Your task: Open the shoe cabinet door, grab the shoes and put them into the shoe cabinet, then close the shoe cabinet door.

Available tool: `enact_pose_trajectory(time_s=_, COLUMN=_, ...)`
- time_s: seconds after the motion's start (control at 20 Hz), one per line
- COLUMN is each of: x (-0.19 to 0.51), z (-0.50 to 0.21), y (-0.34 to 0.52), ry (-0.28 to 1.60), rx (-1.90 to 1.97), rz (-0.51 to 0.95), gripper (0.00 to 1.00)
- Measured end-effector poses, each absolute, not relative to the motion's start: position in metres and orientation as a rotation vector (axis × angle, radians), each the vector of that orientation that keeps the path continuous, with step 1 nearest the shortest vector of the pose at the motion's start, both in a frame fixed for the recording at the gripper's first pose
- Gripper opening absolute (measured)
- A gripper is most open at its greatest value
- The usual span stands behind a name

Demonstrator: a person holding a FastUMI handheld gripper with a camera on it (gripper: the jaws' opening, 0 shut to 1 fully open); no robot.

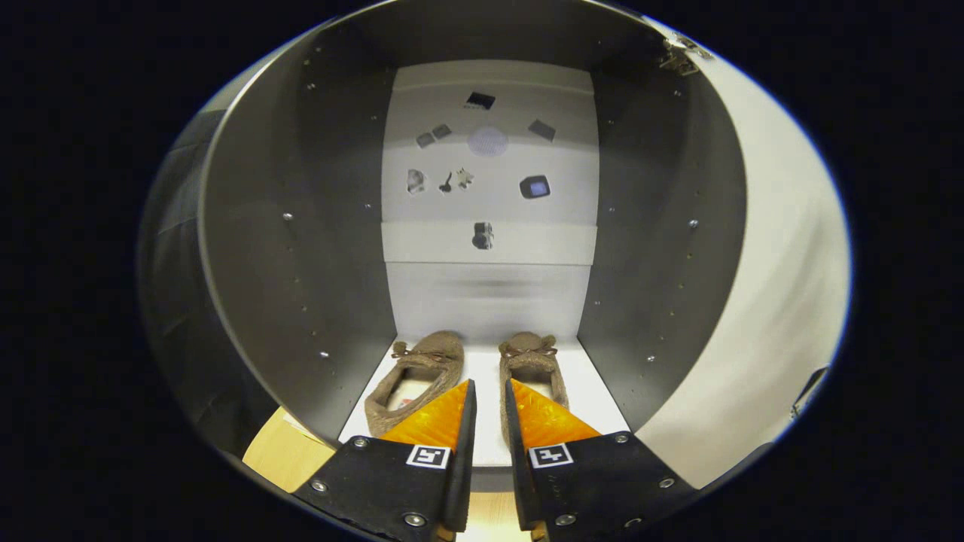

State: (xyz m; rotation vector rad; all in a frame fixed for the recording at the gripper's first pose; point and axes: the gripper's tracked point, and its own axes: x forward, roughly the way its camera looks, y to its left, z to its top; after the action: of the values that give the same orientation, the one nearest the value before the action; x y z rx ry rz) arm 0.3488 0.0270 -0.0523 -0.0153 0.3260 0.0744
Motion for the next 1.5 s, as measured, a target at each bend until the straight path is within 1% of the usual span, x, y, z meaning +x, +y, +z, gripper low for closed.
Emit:
enact_pose_trajectory(time_s=0.2, x=0.310, z=-0.023, y=0.031, ry=0.247, rx=-0.006, rz=0.072, gripper=0.25)
enact_pose_trajectory(time_s=0.35, x=0.282, z=-0.002, y=0.033, ry=0.191, rx=-0.004, rz=0.065, gripper=0.29)
enact_pose_trajectory(time_s=0.45, x=0.262, z=0.015, y=0.035, ry=0.138, rx=-0.008, rz=0.064, gripper=0.33)
enact_pose_trajectory(time_s=0.5, x=0.251, z=0.021, y=0.036, ry=0.120, rx=-0.012, rz=0.064, gripper=0.38)
enact_pose_trajectory(time_s=0.65, x=0.226, z=0.030, y=0.037, ry=0.102, rx=-0.003, rz=0.060, gripper=0.42)
enact_pose_trajectory(time_s=0.8, x=0.201, z=0.041, y=0.033, ry=0.086, rx=-0.011, rz=0.047, gripper=0.50)
enact_pose_trajectory(time_s=1.0, x=0.174, z=0.050, y=0.036, ry=0.074, rx=0.013, rz=0.052, gripper=0.57)
enact_pose_trajectory(time_s=1.5, x=0.121, z=0.067, y=0.025, ry=0.059, rx=0.034, rz=0.024, gripper=0.67)
